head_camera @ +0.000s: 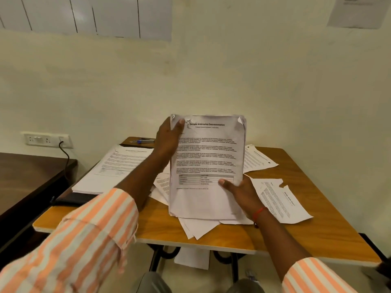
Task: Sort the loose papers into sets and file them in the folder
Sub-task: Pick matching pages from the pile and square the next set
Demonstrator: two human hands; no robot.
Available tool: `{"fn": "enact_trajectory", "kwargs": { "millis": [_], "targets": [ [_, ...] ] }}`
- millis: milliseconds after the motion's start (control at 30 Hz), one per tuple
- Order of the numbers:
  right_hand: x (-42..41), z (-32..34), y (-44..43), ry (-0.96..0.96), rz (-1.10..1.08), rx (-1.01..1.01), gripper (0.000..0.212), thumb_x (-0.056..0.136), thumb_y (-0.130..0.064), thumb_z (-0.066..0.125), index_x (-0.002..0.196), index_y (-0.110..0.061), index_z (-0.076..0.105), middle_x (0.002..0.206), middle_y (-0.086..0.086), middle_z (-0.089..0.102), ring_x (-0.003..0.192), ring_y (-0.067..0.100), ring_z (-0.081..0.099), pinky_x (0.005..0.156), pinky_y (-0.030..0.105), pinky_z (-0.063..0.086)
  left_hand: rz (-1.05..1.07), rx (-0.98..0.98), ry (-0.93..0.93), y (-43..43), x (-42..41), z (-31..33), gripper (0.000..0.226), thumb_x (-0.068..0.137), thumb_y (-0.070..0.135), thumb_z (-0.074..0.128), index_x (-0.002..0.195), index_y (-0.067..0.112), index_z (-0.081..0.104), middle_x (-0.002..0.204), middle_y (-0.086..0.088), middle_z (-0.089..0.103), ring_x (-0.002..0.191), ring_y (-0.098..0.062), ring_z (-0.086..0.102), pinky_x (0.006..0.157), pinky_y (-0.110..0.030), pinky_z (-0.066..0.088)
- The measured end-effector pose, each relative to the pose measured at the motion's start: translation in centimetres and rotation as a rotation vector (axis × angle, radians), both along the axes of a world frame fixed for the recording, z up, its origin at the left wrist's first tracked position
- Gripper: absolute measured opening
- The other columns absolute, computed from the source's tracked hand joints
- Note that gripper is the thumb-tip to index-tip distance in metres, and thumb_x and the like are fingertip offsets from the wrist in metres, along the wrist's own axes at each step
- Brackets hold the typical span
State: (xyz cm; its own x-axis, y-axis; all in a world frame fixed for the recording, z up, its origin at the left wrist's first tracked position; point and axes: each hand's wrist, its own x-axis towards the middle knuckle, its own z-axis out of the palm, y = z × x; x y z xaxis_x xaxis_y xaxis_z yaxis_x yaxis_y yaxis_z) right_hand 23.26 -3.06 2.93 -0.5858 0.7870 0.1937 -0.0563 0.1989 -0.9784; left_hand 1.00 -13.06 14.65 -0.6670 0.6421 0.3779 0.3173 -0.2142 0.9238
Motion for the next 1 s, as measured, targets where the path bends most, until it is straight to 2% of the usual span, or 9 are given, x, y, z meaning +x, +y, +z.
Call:
{"fn": "enact_trajectory", "kwargs": {
  "millis": [100,167,267,367,433,567,800,933,1000],
  "targets": [
    [-0.4,0.1,-0.6,0.018,-0.045,0.010,0.041,0.086,-0.030,0.078,0.125,-0.027,0.064,0.114,-0.008,0.074,0.107,0.015,0.069,0.090,0.035,0.058,0.031,0.045,-0.054,0.2,0.0,1.5,0.025,0.103,0.044,0.052,0.096,0.021,0.059,0.094,-0.004,0.073,0.079,-0.017,0.072,0.062,-0.026,0.057],
    [-0.6,0.4,-0.8,0.043,-0.095,0.029,0.041,0.085,-0.029,0.078,0.123,-0.026,0.064,0.114,-0.007,0.073,0.105,0.014,0.069,0.081,0.028,0.059,0.045,0.078,-0.052,0.1,0.4,1.8,0.031,0.103,0.044,0.051,0.102,0.015,0.060,0.094,-0.004,0.071,0.078,-0.015,0.071,0.060,-0.022,0.056],
    [-0.7,1.0,-0.9,0.093,-0.137,0.043,0.044,0.085,-0.026,0.078,0.126,-0.022,0.062,0.115,-0.008,0.070,0.103,0.009,0.066,0.071,0.016,0.057,0.084,0.154,-0.014,0.0,1.3,1.7,0.042,0.101,0.053,0.051,0.112,0.013,0.059,0.104,-0.005,0.071,0.090,-0.017,0.072,0.072,-0.029,0.061],
    [-0.5,1.5,-0.9,0.141,-0.164,0.059,0.050,0.083,-0.033,0.078,0.129,-0.021,0.061,0.117,-0.006,0.071,0.103,0.012,0.069,0.077,0.025,0.060,0.113,0.178,0.074,-0.4,2.2,1.1,0.029,0.102,0.052,0.048,0.097,0.024,0.054,0.092,0.001,0.066,0.083,-0.015,0.068,0.071,-0.031,0.058],
    [-0.4,2.0,-0.8,0.179,-0.174,0.067,0.051,0.080,-0.037,0.078,0.126,-0.021,0.063,0.114,-0.004,0.073,0.100,0.013,0.071,0.080,0.032,0.061,0.095,0.183,0.088,-0.7,2.8,0.6,0.026,0.103,0.049,0.048,0.098,0.024,0.053,0.092,0.003,0.065,0.083,-0.014,0.067,0.069,-0.028,0.058],
    [-0.4,3.3,-0.8,0.191,-0.188,0.069,0.045,0.078,-0.043,0.075,0.118,-0.024,0.066,0.105,-0.006,0.075,0.093,0.014,0.072,0.076,0.033,0.062,0.081,0.176,0.062,-0.9,3.1,0.0,0.028,0.103,0.050,0.047,0.109,0.024,0.055,0.101,0.003,0.066,0.091,-0.012,0.068,0.069,-0.022,0.057],
    [-0.3,8.2,-1.2,0.312,-0.162,0.193,0.031,0.092,-0.039,0.065,0.119,-0.024,0.062,0.106,0.001,0.073,0.094,0.021,0.072,0.071,0.031,0.061,0.050,0.136,0.038,-1.1,2.9,-0.4,0.053,0.099,0.059,0.048,0.131,0.018,0.052,0.121,-0.008,0.065,0.106,-0.025,0.068,0.083,-0.042,0.062],
    [-0.2,12.6,-0.9,0.378,-0.227,0.318,0.023,0.100,-0.034,0.056,0.108,-0.013,0.063,0.098,-0.006,0.066,0.083,-0.001,0.063,0.069,0.020,0.053,0.046,0.156,0.024,-1.0,3.3,-0.2,0.026,0.103,0.049,0.048,0.114,0.027,0.056,0.108,0.001,0.068,0.095,-0.015,0.070,0.073,-0.028,0.060],
    [-0.3,13.5,-0.7,0.414,-0.250,0.331,0.020,0.103,-0.029,0.054,0.102,-0.013,0.067,0.099,-0.007,0.067,0.086,-0.002,0.062,0.072,0.017,0.051,0.050,0.173,0.033,-1.2,3.5,-0.2,0.020,0.104,0.046,0.048,0.106,0.028,0.056,0.099,0.004,0.068,0.086,-0.008,0.071,0.068,-0.023,0.057]
  ]
}}
